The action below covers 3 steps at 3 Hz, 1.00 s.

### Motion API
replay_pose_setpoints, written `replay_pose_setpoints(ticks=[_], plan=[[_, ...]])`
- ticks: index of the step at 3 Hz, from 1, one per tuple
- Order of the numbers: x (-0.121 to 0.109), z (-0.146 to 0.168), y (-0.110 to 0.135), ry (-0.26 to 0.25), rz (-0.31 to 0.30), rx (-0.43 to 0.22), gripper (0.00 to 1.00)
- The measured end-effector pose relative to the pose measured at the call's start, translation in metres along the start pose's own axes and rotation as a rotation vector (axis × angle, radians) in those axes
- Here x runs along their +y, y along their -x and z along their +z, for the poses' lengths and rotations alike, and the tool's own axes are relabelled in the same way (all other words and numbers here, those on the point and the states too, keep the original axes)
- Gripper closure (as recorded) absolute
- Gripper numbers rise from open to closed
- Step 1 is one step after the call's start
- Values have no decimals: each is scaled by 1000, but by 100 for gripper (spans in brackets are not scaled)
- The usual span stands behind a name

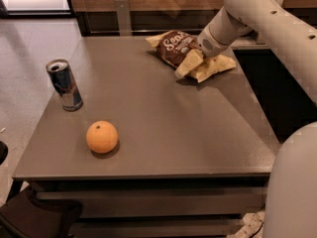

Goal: Move brown chip bag near orange

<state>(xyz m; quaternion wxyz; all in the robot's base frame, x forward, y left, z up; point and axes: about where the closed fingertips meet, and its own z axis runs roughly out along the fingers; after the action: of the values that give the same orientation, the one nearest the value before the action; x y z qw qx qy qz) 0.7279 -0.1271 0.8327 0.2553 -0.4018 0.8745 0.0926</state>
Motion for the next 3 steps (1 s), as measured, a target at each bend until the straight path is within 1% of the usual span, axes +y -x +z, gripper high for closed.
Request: replay_pose_setpoints(ticks=[2, 3], plan=[[2, 5, 0, 7, -1, 5, 65], [2, 3, 1, 7, -1, 5, 97]])
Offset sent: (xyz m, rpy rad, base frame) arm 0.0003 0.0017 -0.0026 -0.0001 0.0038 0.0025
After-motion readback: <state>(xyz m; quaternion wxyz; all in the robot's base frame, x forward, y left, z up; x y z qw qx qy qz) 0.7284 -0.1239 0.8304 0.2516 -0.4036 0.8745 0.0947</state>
